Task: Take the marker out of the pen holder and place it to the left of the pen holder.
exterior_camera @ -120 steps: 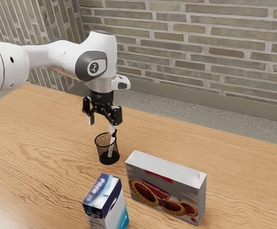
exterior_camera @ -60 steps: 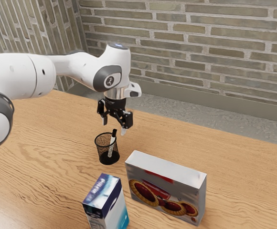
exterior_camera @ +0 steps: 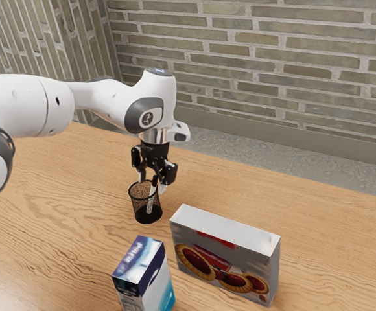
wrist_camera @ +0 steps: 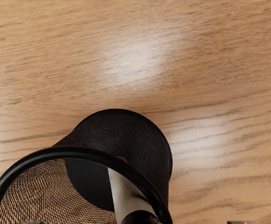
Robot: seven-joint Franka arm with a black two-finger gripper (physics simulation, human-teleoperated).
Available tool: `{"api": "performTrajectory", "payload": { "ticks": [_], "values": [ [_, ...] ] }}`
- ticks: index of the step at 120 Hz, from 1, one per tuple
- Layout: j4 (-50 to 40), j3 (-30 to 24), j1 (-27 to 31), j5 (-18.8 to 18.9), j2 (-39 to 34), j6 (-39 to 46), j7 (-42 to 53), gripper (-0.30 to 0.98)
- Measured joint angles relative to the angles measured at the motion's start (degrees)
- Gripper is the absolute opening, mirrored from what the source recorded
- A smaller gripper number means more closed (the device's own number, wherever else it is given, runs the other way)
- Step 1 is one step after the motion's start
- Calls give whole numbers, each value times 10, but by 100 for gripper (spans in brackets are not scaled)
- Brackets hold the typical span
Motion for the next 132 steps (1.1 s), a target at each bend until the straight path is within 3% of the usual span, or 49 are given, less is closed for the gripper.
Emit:
{"api": "performTrajectory", "payload": {
  "ticks": [28,63,92,110,132],
  "values": [
    [19,-1,1,0,14,-2,-2,31],
    [27,-2,0,1,18,-1,-5,-2],
    [27,-2,0,9,-8,-5,-10,-8],
    [27,3,1,10,-75,-24,-13,-8],
    [30,36,-1,-6,-124,-109,-17,-9]
  ]
}}
